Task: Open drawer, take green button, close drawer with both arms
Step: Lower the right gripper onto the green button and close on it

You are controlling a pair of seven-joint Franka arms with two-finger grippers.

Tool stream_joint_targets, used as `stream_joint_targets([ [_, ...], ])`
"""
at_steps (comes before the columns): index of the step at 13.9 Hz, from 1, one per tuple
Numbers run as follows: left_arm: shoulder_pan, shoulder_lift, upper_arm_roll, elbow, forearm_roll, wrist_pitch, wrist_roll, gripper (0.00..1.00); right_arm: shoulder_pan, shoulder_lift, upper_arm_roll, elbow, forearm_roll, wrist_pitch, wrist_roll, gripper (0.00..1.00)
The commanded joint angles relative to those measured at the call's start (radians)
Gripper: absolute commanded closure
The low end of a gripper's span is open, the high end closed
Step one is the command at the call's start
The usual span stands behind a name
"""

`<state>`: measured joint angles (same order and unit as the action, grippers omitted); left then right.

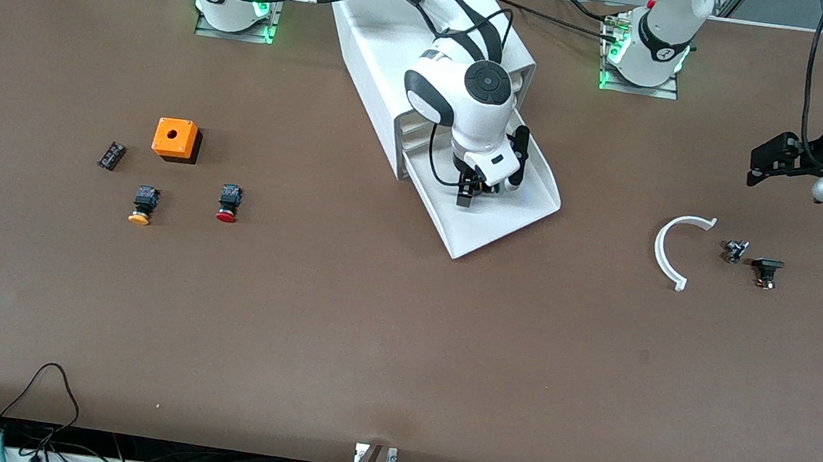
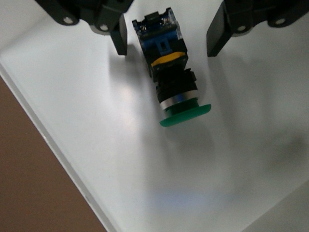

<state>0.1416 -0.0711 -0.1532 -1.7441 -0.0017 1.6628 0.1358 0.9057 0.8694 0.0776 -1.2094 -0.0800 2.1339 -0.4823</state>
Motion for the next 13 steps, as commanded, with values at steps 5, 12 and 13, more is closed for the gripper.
stream_joint_targets([
  [5,-0.011,0.005,0.007,0.024,-0.014,-0.017,-0.01,0.0,0.021,0.019,-0.022,0.056,-0.014,-0.006,-0.007,0.61],
  [12,-0.011,0.005,0.001,0.026,-0.011,-0.012,-0.01,0.0,0.059,0.011,-0.044,0.057,-0.032,-0.011,0.03,0.84],
  [13,-0.011,0.005,0.0,0.028,-0.012,-0.011,-0.01,0.0,0.067,-0.007,-0.053,0.059,-0.032,-0.012,0.057,0.84],
])
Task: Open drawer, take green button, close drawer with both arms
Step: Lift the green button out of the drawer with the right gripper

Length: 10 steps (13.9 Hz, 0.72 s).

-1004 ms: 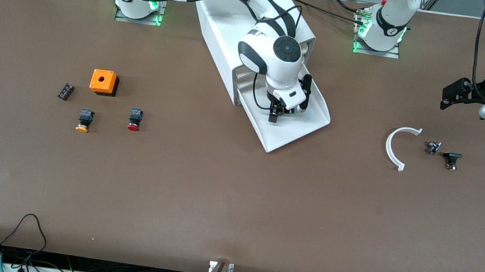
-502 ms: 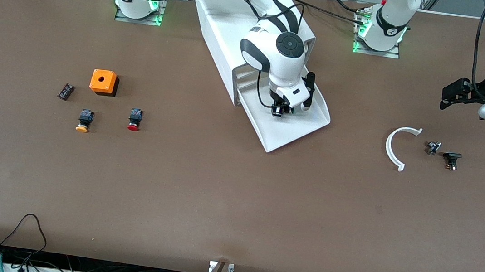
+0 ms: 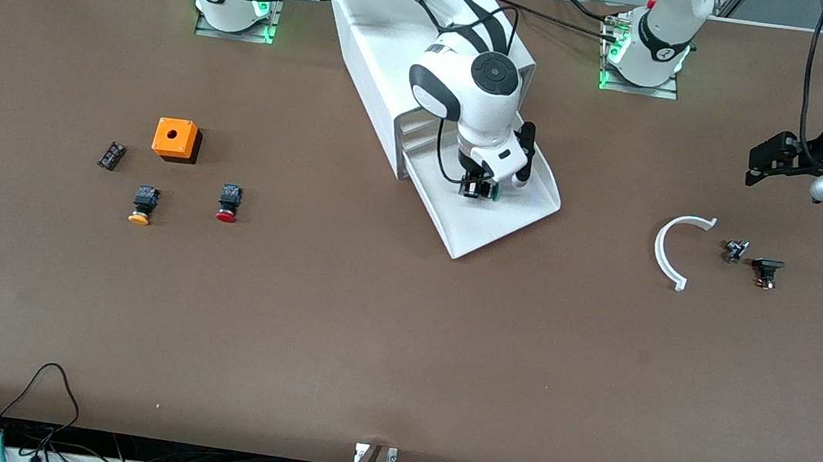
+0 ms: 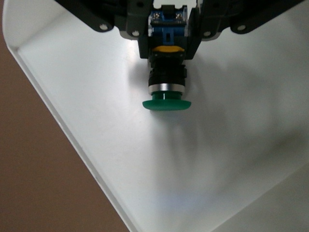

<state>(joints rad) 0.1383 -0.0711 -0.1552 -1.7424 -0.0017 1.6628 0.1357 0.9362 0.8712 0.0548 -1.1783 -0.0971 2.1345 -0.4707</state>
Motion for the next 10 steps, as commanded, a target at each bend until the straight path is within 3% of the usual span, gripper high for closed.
stream_joint_targets([
  [1,-0.008,0.005,0.002,0.026,-0.012,-0.011,-0.01,0.0,0.039,-0.038,-0.033,0.028,-0.013,-0.018,0.076,0.85],
  [4,-0.009,0.007,0.002,0.023,-0.015,0.009,-0.01,0.0,0.032,-0.148,-0.076,0.026,-0.006,-0.025,0.213,0.86],
  [7,-0.028,0.037,-0.012,0.001,-0.015,0.066,-0.127,0.0,-0.069,-0.257,-0.09,0.023,-0.006,-0.091,0.259,0.86],
  [10,-0.042,0.085,-0.05,-0.069,-0.046,0.179,-0.246,0.0,-0.158,-0.32,-0.151,0.002,0.014,-0.148,0.28,0.86],
])
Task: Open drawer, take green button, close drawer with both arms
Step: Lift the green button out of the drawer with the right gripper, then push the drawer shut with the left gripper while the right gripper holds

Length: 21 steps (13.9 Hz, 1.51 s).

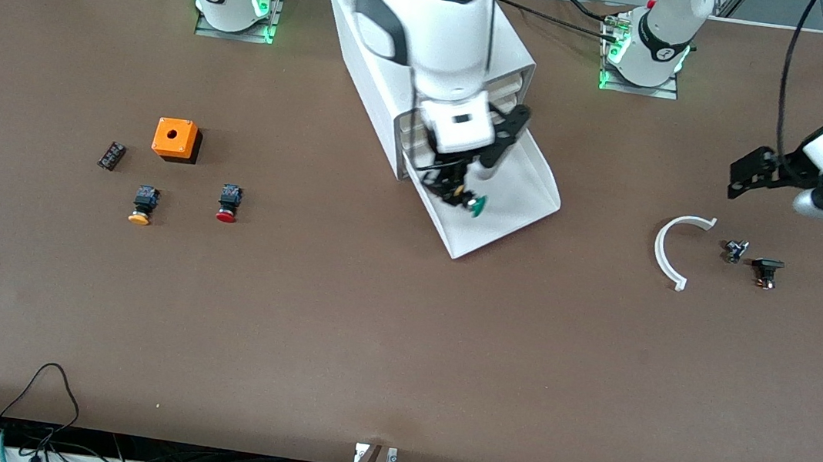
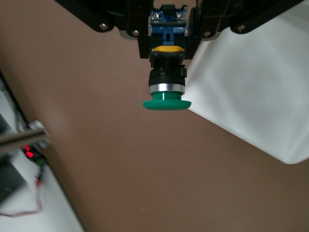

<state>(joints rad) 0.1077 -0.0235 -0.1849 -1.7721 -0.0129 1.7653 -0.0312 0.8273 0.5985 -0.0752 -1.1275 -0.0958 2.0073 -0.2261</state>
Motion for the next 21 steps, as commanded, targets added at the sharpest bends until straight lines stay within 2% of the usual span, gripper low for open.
stream_joint_targets([
  [1,-0.013,0.068,-0.034,-0.053,-0.039,0.121,-0.129,0.0,-0.085,-0.074,-0.034,-0.087,0.068,-0.022,0.072,0.86],
  [3,-0.035,0.127,-0.06,-0.081,-0.039,0.205,-0.24,0.0,-0.138,-0.137,-0.058,-0.179,0.149,-0.024,0.181,0.86],
  [5,-0.065,0.189,-0.071,-0.13,-0.039,0.36,-0.356,0.0,-0.184,-0.175,-0.061,-0.262,0.153,-0.047,0.284,0.86],
  [9,-0.132,0.394,-0.065,-0.132,-0.039,0.612,-0.502,0.0,-0.224,-0.181,-0.063,-0.42,0.142,-0.041,0.451,0.85],
  [11,-0.186,0.457,-0.053,-0.133,-0.038,0.667,-0.597,0.0,-0.258,-0.18,-0.063,-0.489,0.142,-0.03,0.501,0.85],
  [13,-0.262,0.525,-0.009,-0.138,-0.038,0.718,-0.68,0.0,-0.286,-0.175,-0.063,-0.569,0.139,0.034,0.505,0.85],
  [14,-0.304,0.542,0.011,-0.159,-0.036,0.747,-0.734,0.0,-0.286,-0.175,-0.063,-0.609,0.137,0.08,0.504,0.85],
  [18,-0.364,0.513,0.013,-0.272,-0.03,0.807,-0.854,0.0,-0.284,-0.175,-0.057,-0.779,0.134,0.316,0.504,0.85],
  [21,-0.368,0.465,-0.017,-0.341,-0.029,0.806,-0.863,0.0,-0.284,-0.167,-0.034,-0.859,0.134,0.439,0.504,0.85],
])
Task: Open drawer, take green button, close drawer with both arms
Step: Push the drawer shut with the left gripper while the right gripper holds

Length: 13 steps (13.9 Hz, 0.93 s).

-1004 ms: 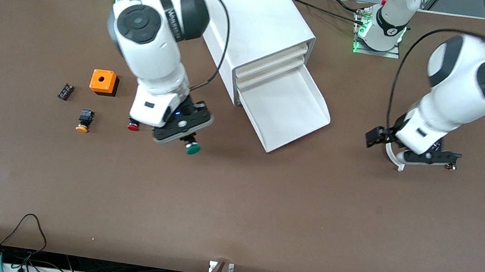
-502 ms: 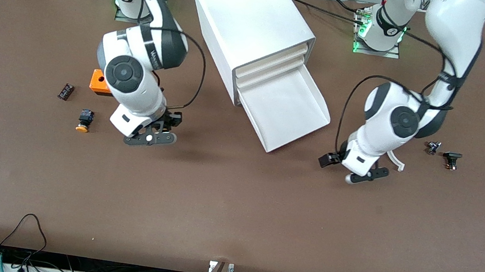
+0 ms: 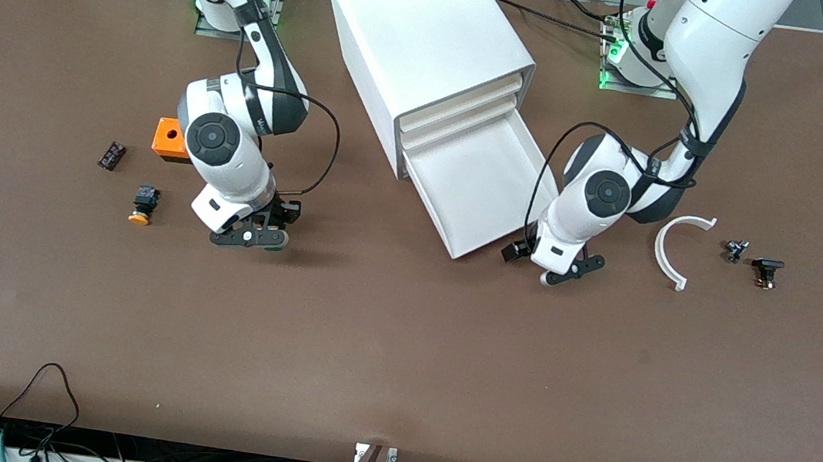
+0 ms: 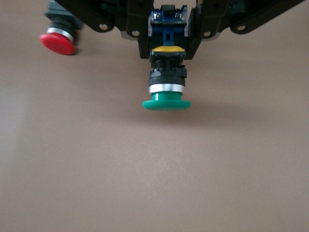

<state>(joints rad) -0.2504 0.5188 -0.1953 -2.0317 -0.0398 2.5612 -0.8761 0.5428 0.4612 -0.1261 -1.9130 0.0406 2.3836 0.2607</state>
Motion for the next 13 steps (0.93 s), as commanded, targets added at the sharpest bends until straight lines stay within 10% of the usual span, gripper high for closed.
stream_joint_targets([
  [1,-0.01,-0.097,-0.028,-0.109,-0.003,0.007,-0.018,0.0,0.0,-0.027,0.017,-0.099,-0.002,0.084,0.017,0.85],
  [6,-0.009,-0.154,-0.147,-0.173,-0.009,-0.041,-0.015,0.0,0.0,-0.013,0.037,-0.184,-0.002,0.166,0.017,0.73],
  [7,-0.009,-0.155,-0.176,-0.174,-0.011,-0.058,-0.012,0.0,0.0,-0.013,0.037,-0.184,0.004,0.163,0.023,0.47],
  [8,-0.009,-0.16,-0.191,-0.174,-0.011,-0.062,-0.014,0.0,0.0,-0.015,0.039,-0.175,0.007,0.158,0.066,0.0],
  [13,-0.01,-0.177,-0.265,-0.176,-0.009,-0.142,-0.001,0.0,-0.001,-0.036,0.039,0.069,0.012,-0.159,0.232,0.0],
])
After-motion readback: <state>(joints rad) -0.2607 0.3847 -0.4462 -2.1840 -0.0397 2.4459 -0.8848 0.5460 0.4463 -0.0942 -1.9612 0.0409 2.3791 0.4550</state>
